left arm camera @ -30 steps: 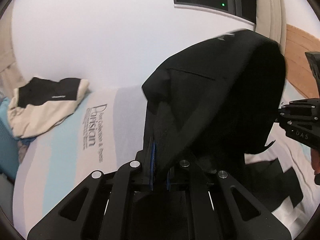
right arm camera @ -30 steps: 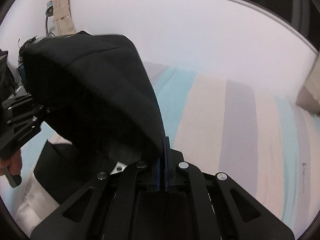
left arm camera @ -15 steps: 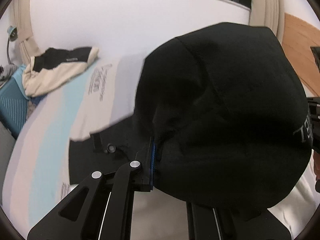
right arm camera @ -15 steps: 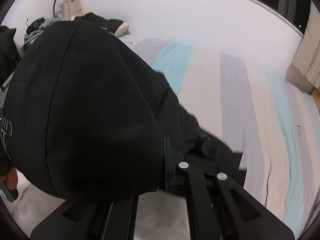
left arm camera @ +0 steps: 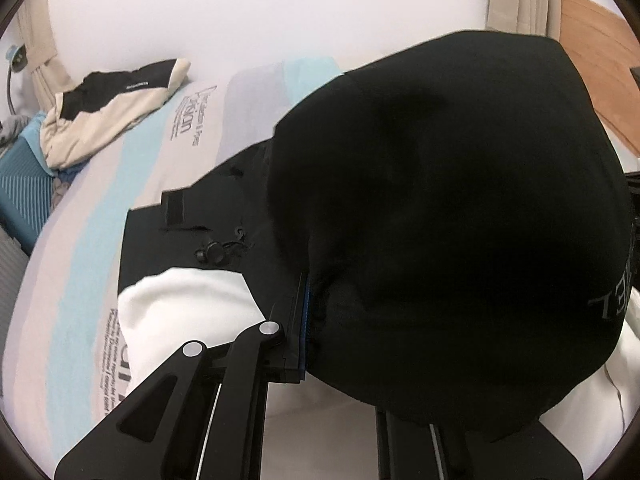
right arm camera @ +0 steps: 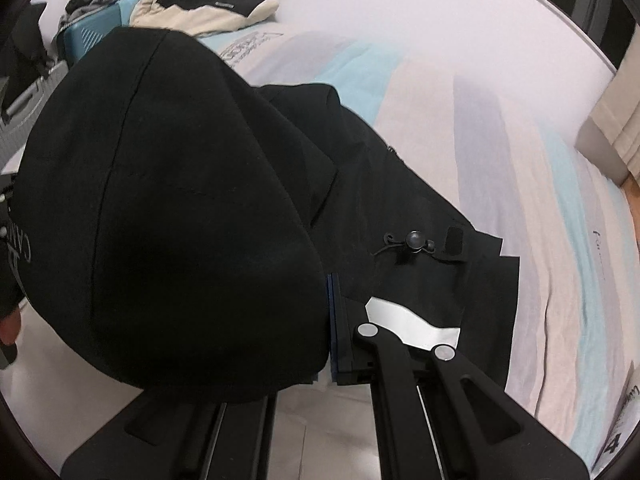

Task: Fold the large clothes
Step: 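Lift the hood end with both grippers and fold it toward the hem, then move both grippers to the white hem of the folded jacket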

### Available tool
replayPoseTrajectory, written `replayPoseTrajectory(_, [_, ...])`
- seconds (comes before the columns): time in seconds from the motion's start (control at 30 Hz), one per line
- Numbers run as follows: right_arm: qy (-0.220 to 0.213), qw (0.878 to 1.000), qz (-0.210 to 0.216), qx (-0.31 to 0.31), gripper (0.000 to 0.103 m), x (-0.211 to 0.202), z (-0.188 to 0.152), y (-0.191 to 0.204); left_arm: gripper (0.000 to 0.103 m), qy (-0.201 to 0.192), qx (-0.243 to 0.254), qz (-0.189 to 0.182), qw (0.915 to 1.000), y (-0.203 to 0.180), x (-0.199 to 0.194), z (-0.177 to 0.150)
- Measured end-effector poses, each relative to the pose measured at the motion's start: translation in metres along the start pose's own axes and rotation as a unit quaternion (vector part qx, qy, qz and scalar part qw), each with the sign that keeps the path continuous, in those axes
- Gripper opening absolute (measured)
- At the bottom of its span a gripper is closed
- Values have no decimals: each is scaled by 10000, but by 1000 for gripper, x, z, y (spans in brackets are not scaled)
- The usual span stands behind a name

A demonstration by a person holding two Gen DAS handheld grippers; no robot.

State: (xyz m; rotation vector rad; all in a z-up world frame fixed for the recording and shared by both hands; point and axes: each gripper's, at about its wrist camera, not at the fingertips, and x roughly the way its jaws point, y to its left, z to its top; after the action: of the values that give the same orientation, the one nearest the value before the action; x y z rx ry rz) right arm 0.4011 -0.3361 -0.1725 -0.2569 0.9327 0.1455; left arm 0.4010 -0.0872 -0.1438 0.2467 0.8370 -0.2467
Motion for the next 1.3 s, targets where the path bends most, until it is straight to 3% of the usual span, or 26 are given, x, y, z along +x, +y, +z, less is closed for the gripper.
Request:
replayPoseTrajectory(0.1, [43,9999,-31,-122,6,4,-7,3,16,41,10,6,10000,1,-1,-7])
replayPoseTrajectory(0.13, [56,9999,-41,-140,8,5,-9,5,27,41,7,-18,10000,1,-3,-9])
replayPoseTrajectory(0.17, [63,9999,-39,-157,19,5,-11,5,43,39,11,-34,10000,1,-5,-11])
replayPoseTrajectory(0.2, [64,9998,-34,-173,32,6,-12,5,52,12,9,-16,10000,3,-9,-17])
replayPoseTrajectory(0.23, [47,9998,-30,-197,36,5,-14,5,69,-28,-26,18,10000,5,-15,-23])
replayPoseTrajectory(0.27, [39,9997,-44,-223,41,4,-17,5,74,-38,-63,32,10000,7,-19,-26])
replayPoseTrajectory(0.33, [53,9995,-59,-303,45,1,-24,8,74,41,-97,14,9999,8,-24,-32])
replayPoseTrajectory(0.53, [70,9996,-85,-259,65,-12,-42,4,92,279,-231,-104,9993,18,-49,-57])
replayPoseTrajectory(0.6, [76,9997,-117,-213,73,-29,-51,11,93,435,-426,-139,9980,27,-58,-65])
replayPoseTrajectory(0.7, [149,9996,-176,-134,81,-43,-70,-4,97,533,-501,-114,9973,37,-75,-74])
replayPoseTrajectory(0.97, [769,9963,-272,271,84,-115,-161,-15,97,1066,-494,-117,9930,76,-116,-125])
replayPoseTrajectory(1.17, [1377,9890,-215,499,84,-157,-243,-20,97,1597,-626,-205,9850,95,-158,-197])
replayPoseTrajectory(1.3, [1540,9867,-112,515,84,-177,-287,-25,97,1876,-673,-191,9797,97,-191,-249])
